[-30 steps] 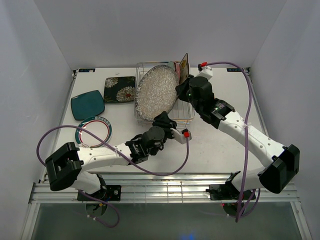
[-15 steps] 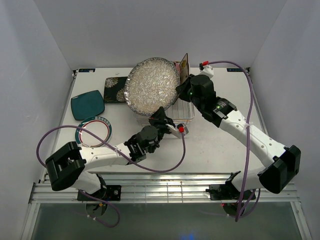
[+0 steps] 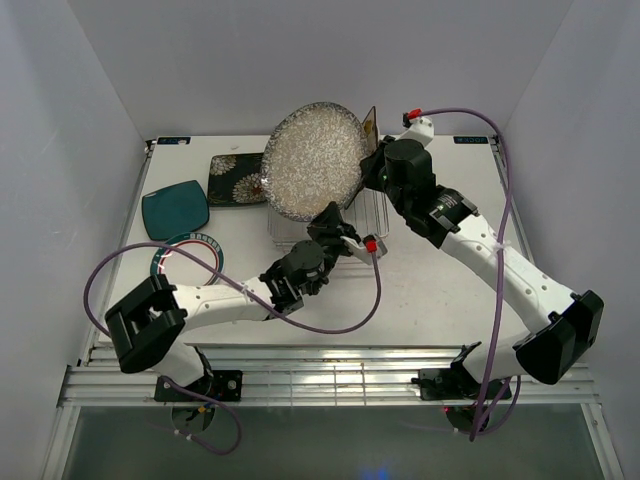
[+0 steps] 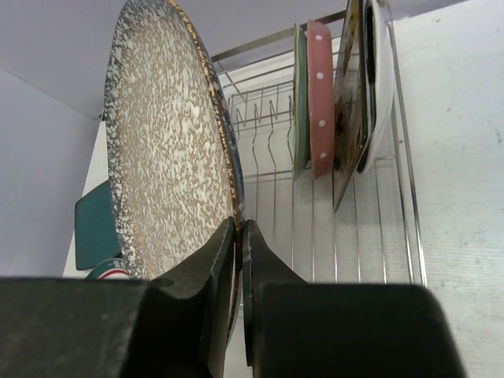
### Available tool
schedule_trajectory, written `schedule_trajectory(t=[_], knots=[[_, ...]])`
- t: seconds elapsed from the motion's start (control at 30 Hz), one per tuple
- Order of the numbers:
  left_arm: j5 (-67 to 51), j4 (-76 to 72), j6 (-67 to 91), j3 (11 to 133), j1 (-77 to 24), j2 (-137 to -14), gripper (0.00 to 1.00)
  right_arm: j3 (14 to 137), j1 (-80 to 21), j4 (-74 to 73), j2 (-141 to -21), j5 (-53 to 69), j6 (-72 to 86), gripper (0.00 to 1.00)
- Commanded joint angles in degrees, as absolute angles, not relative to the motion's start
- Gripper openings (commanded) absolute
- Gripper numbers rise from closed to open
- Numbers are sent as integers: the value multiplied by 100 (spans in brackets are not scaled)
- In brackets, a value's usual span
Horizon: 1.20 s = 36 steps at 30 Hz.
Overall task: Load the plates into the dish rack
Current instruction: Insert the plate into the dish rack.
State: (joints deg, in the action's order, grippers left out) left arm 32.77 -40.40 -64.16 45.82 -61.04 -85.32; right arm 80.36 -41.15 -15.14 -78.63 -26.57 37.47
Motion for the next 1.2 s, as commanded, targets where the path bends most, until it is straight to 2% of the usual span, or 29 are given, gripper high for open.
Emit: schedule_trajectory(t=[0.0, 0.23, 0.4, 0.6, 1.17], knots=[[2497, -3823, -6786, 5044, -5889, -8814, 0, 8771, -4430, -545, -7681, -1907, 3596, 8], [2119, -4051, -6206, 5633, -5731, -9377, 0, 9000, -4430, -624, -7796, -2373, 3147, 8], [1960, -4736, -6074, 5748, -5651, -9782, 0, 9237, -4430, -685, -7962, -2601, 2839, 8], [1811, -5168, -5731, 6108, -5493, -10265, 0, 9887, -4447, -887, -8419, -2821, 2453, 8], [1143, -7285, -5493, 5537, -5317, -10758, 0, 10248, -4614, -502, -8974, -3709, 1406, 8]])
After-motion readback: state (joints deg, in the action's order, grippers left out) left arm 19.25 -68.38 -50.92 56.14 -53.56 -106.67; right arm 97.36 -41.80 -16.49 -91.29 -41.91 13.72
